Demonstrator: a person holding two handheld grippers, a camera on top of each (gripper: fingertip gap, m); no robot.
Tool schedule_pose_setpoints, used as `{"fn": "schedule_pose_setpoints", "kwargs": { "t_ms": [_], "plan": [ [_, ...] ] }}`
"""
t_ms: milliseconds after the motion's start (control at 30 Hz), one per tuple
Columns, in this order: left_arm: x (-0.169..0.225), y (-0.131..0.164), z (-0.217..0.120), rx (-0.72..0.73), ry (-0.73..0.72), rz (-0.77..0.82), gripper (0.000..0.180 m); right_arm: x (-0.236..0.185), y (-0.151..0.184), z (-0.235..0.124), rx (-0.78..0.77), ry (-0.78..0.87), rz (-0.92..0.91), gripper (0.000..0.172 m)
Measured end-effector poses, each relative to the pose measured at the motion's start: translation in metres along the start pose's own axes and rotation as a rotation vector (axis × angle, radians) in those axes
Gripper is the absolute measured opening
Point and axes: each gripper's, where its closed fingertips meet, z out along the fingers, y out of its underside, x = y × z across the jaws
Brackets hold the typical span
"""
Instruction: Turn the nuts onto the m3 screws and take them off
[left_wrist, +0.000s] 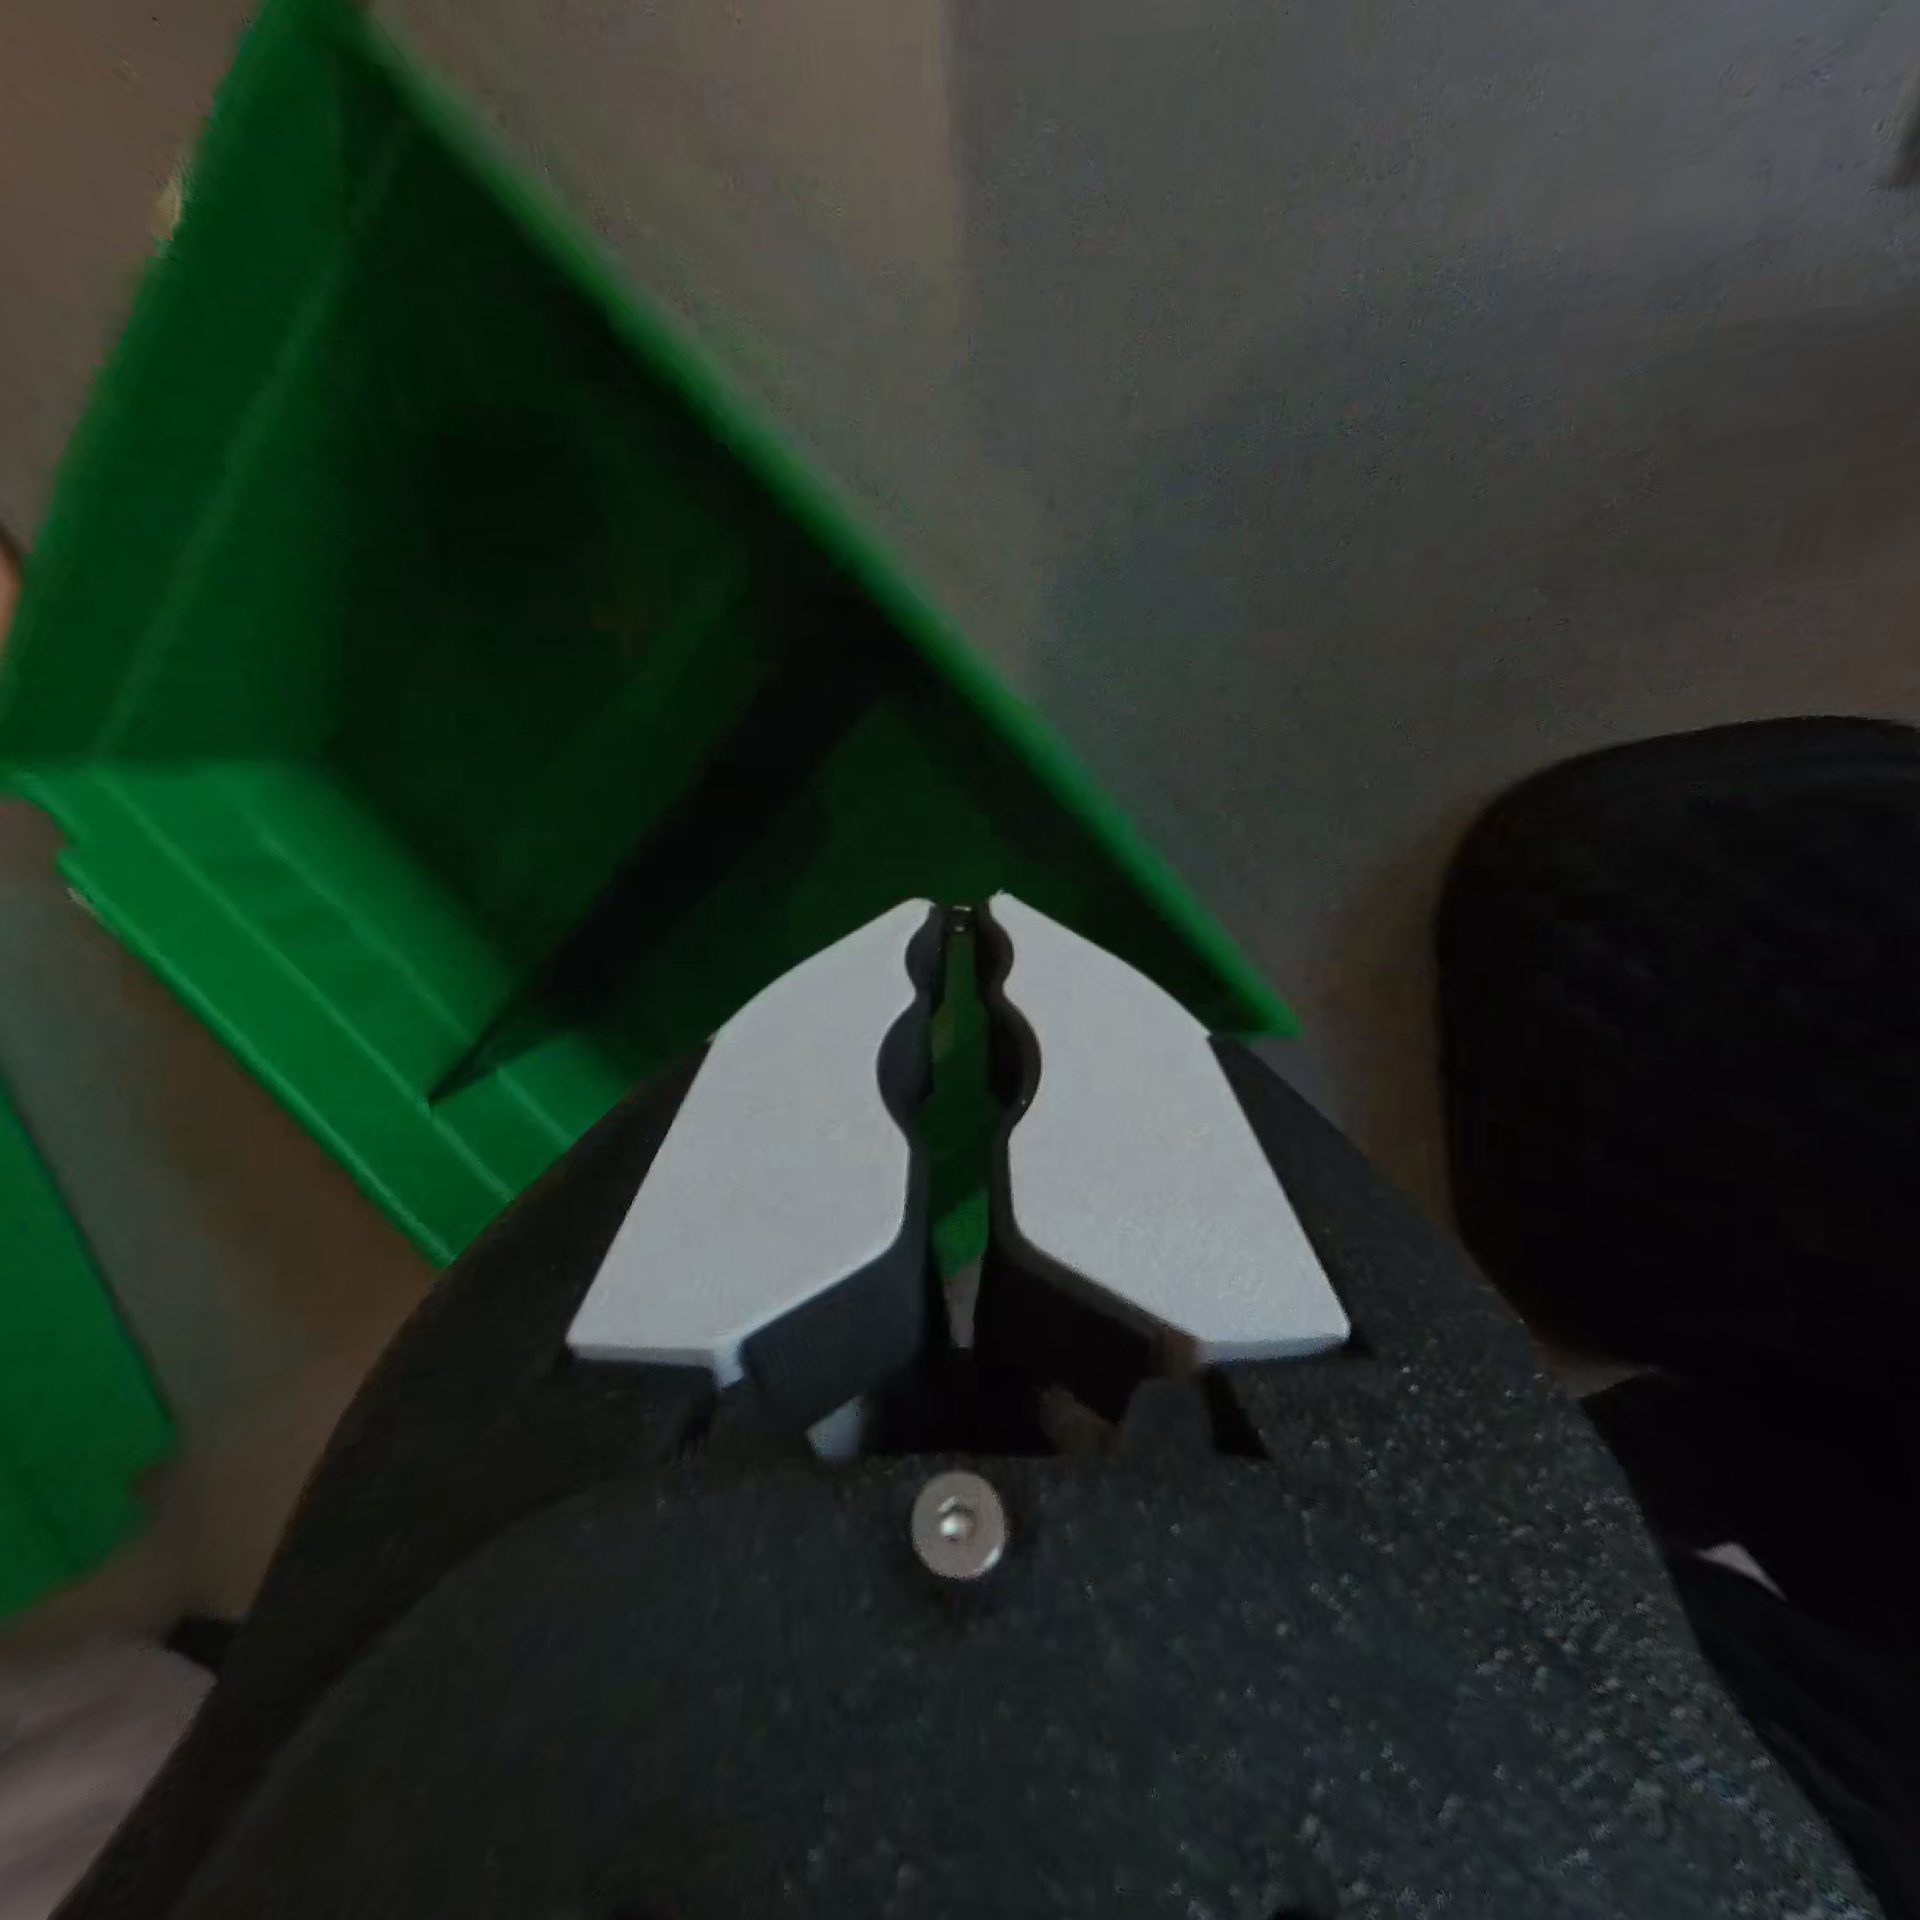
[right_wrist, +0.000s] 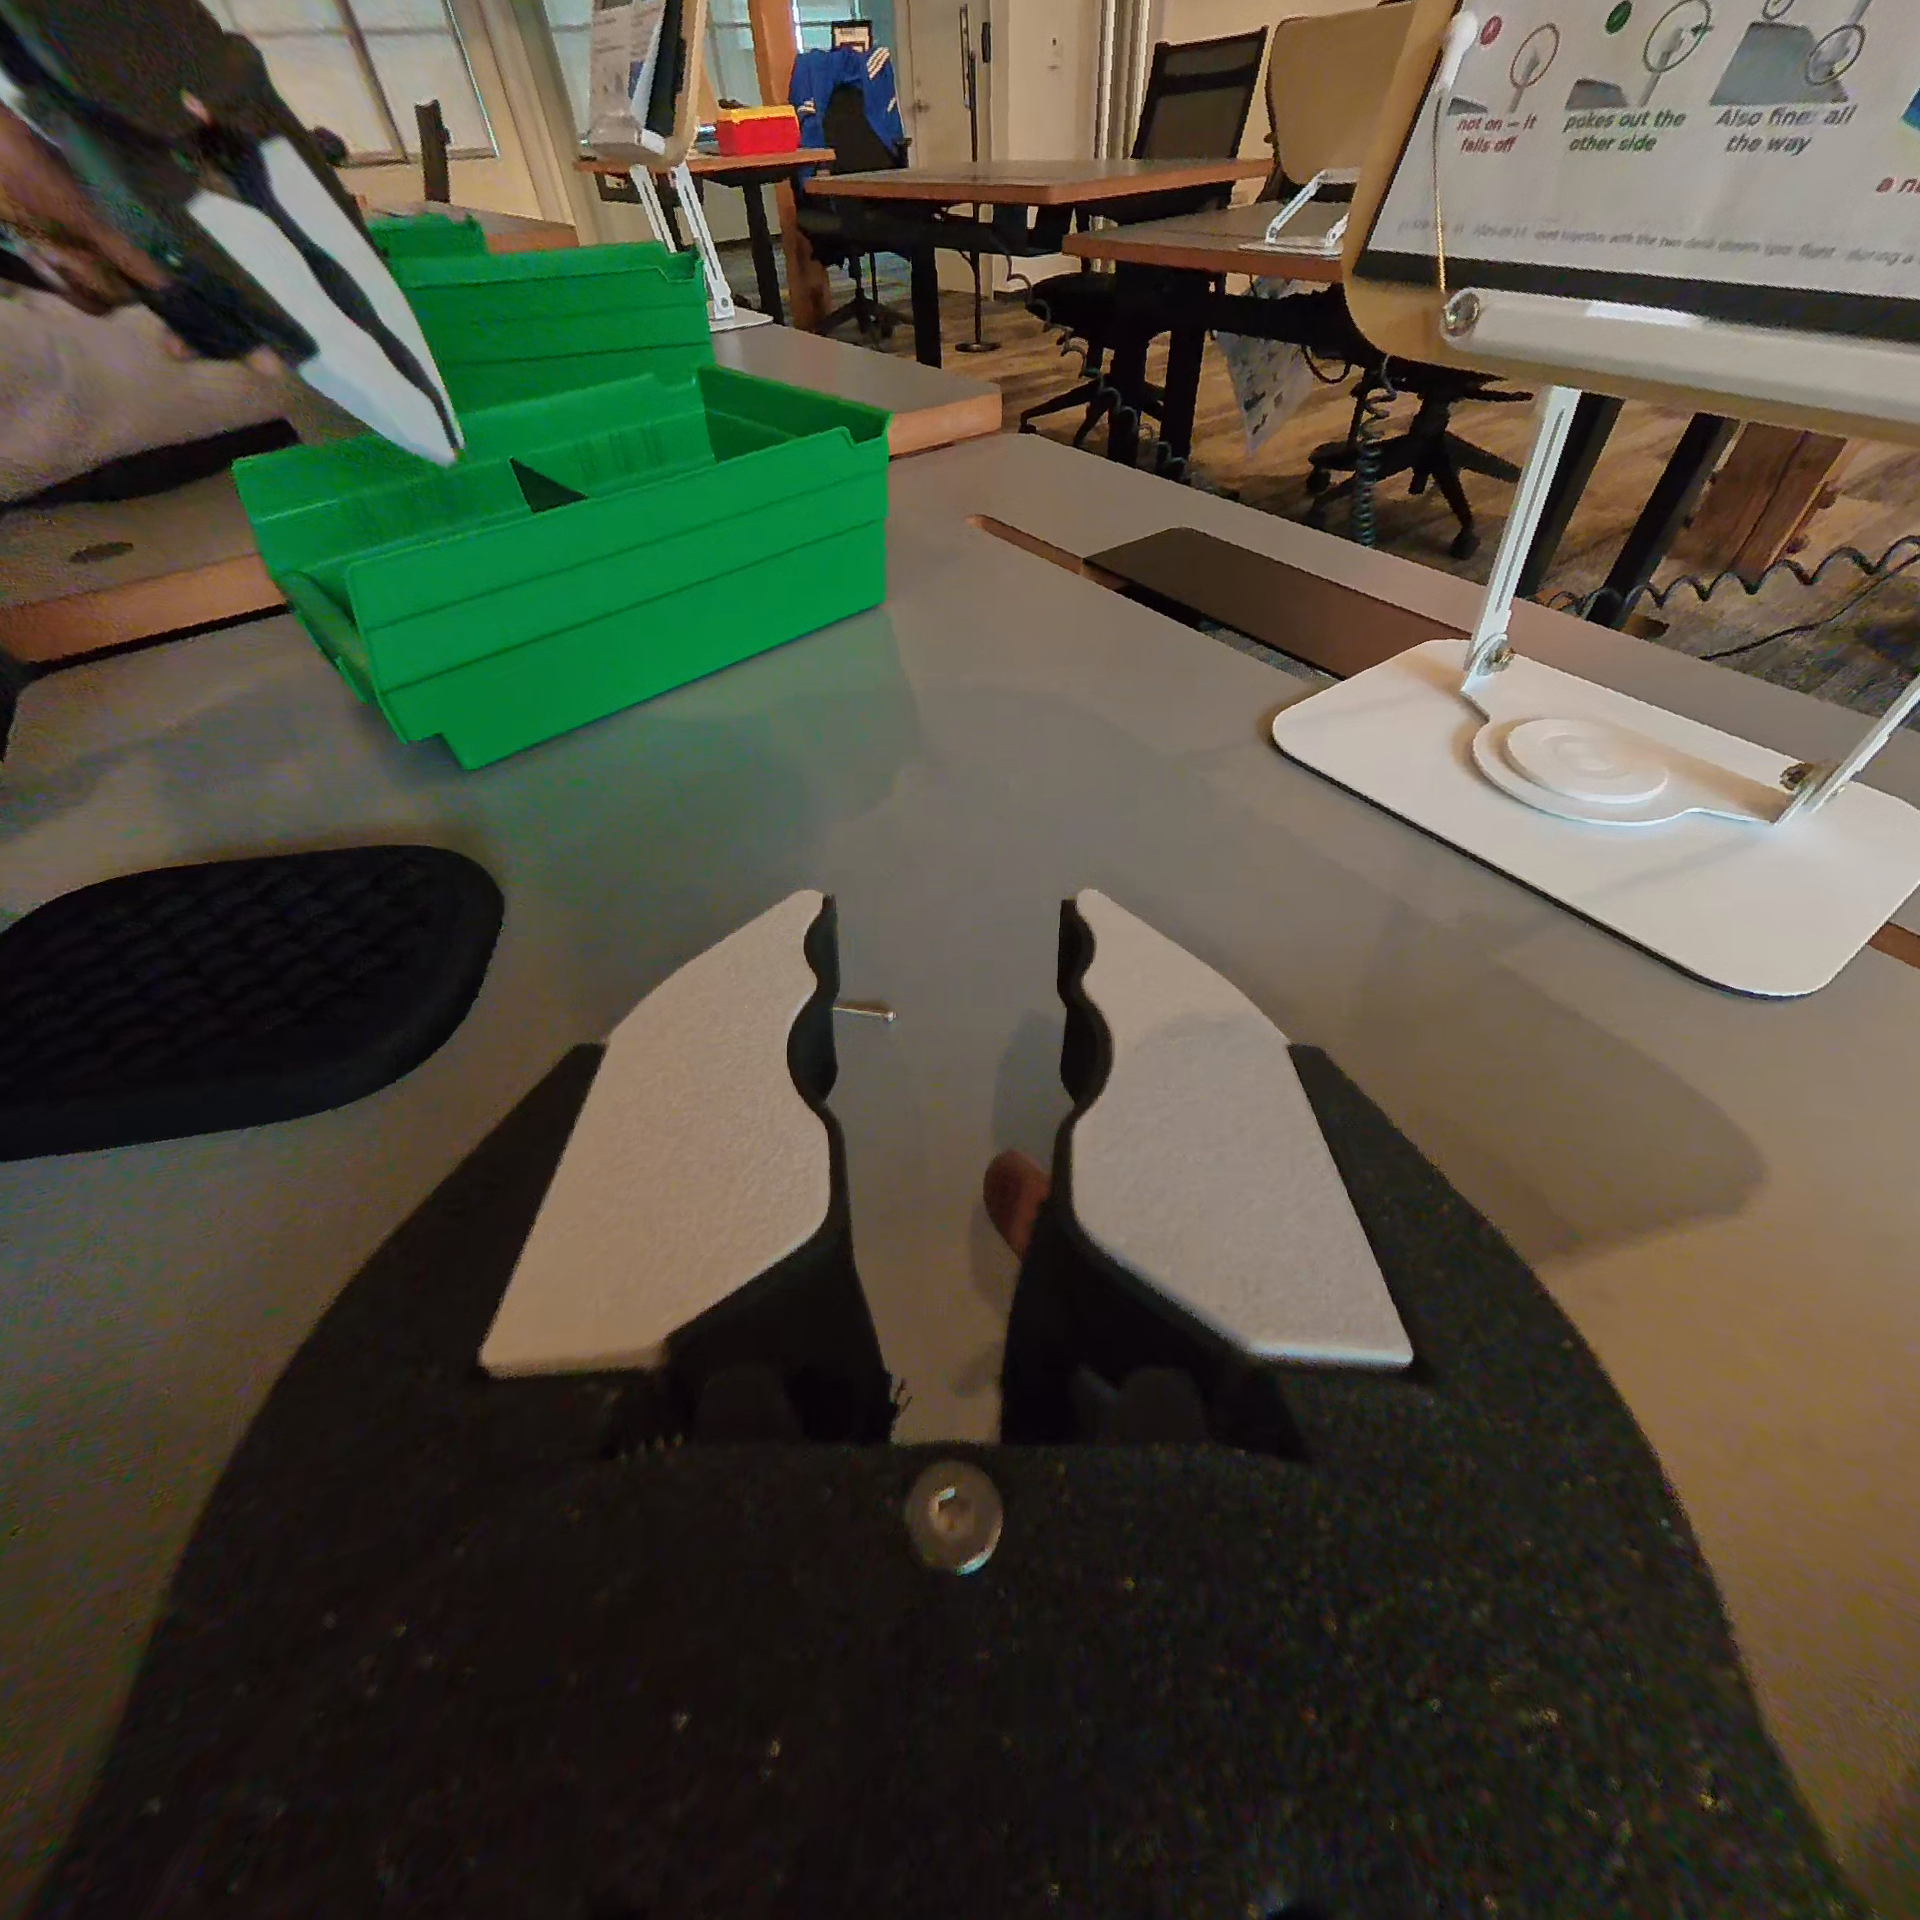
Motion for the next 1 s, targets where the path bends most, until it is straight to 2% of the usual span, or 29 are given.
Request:
{"fn": "schedule_pose_setpoints", "kwargs": {
  "t_ms": [133,267,367,500,667,933,1000],
  "plan": [
    [0.065,-0.042,-0.001,0.035,0.025,0.199,0.005,0.001,0.004,0.002,-0.012,0.000,0.009,0.039],
    [0.148,-0.072,0.020,0.051,0.138,0.400,0.005,0.007,0.009,0.002,-0.026,0.020,0.021,0.038],
    [0.205,-0.084,0.043,0.036,0.207,0.518,0.005,0.013,0.013,0.002,-0.031,0.045,0.044,0.037],
    [0.254,-0.088,0.070,-0.008,0.279,0.596,0.005,0.022,0.011,-0.002,-0.009,0.077,0.081,0.036],
    [0.275,-0.085,0.088,-0.054,0.321,0.616,0.005,0.027,0.007,-0.006,0.021,0.083,0.131,0.036],
    [0.280,-0.081,0.095,-0.073,0.337,0.611,0.005,0.026,0.007,-0.006,0.015,0.081,0.130,0.036],
    [0.278,-0.079,0.094,-0.077,0.340,0.614,0.012,0.026,0.007,-0.006,0.015,0.082,0.131,0.036]
  ]
}}
